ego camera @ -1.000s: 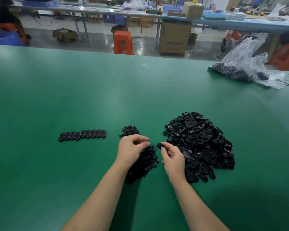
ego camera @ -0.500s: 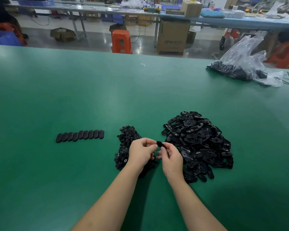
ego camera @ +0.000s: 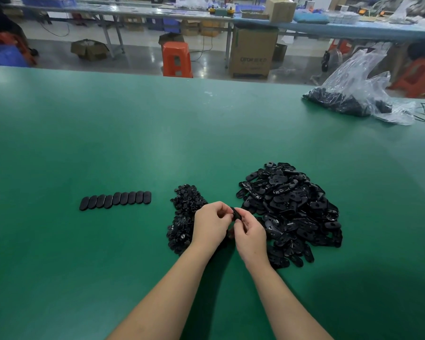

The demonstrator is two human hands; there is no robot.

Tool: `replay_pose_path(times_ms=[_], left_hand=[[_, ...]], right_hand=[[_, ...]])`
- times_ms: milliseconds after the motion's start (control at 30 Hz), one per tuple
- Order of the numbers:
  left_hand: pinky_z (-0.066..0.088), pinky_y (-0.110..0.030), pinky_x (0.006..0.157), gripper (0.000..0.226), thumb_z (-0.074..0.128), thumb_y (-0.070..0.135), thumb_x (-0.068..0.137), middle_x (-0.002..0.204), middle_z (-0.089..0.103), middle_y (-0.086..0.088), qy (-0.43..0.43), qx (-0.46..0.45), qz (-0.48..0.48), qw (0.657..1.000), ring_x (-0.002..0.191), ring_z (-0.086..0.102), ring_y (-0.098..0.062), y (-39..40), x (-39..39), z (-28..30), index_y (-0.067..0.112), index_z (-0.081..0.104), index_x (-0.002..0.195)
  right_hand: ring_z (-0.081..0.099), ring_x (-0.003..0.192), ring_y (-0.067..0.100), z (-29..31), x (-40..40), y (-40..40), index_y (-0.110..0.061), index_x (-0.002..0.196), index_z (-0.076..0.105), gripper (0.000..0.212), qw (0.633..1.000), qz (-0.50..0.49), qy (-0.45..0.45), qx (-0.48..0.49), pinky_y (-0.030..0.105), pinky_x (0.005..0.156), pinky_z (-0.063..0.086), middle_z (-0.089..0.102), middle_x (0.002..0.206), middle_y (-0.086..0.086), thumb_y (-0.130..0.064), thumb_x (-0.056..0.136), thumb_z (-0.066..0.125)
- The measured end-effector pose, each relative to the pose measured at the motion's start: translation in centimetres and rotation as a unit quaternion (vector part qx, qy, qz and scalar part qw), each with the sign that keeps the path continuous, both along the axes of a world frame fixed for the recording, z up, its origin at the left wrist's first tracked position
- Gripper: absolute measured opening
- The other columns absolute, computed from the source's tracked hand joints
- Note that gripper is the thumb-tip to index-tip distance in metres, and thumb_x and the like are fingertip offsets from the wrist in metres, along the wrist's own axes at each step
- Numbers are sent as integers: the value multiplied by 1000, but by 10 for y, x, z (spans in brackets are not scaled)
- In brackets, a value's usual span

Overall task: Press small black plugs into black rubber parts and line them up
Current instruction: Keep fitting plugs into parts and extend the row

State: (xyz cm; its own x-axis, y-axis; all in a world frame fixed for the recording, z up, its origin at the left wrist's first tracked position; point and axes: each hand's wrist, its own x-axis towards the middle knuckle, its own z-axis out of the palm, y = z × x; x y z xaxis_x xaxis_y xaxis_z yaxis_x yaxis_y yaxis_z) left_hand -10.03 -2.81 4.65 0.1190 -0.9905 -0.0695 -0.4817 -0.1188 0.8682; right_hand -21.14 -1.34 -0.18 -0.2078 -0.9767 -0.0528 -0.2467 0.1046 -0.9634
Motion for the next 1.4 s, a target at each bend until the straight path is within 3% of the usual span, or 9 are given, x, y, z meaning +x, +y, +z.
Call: replay_pose_path(times_ms=[333, 600, 767, 933, 1167, 1400], left_hand=[[44, -15, 65, 10, 67, 11, 84, 74, 67, 10, -84, -16, -14, 996, 70, 60, -2, -4, 0, 6, 20, 71, 81], [46, -22, 69, 6, 69, 14, 82, 75, 66, 10, -110, -22, -34, 993, 70, 57, -5, -7, 1, 6, 20, 72, 80], [48, -27, 80, 22, 80, 23, 80, 94, 65, 6, -88, -9, -27, 996, 87, 60, -11, -10, 8, 6, 23, 69, 100], [53, -28, 67, 14, 84, 22, 77, 74, 71, 2, -22, 32, -33, 999, 64, 62, -13, -11, 14, 4, 18, 72, 80], [59, -34, 58, 2, 75, 15, 86, 71, 72, -2, 19, 51, -41, 998, 50, 61, -14, -8, 12, 2, 15, 73, 84], [44, -19, 44, 5, 74, 19, 87, 77, 73, 0, 6, 60, -47, 997, 40, 55, -10, -8, 12, 3, 14, 76, 88]], right_hand=[[70, 98, 22, 5, 1, 2, -19, 120, 71, 32, 1000, 1, 12, -3, 49, 94, 55, 75, 108, -1, -4, 97, 55], [70, 93, 21, 9, 3, 3, -22, 118, 71, 31, 999, 6, 30, -11, 48, 91, 56, 75, 106, -4, -4, 98, 54], [63, 90, 17, 11, 2, 3, -14, 120, 70, 29, 999, -1, 34, -19, 51, 93, 54, 74, 107, 5, -3, 100, 52], [58, 86, 15, 14, 2, 5, -15, 118, 70, 26, 999, 10, 31, -26, 51, 91, 54, 66, 94, -2, -8, 103, 50], [58, 87, 17, 13, 1, 5, -13, 115, 69, 24, 998, 8, 43, -33, 53, 89, 54, 71, 102, 9, -9, 104, 49], [57, 84, 17, 12, 2, 4, -13, 113, 68, 22, 998, 12, 58, -34, 49, 86, 54, 68, 95, 2, -8, 104, 48]])
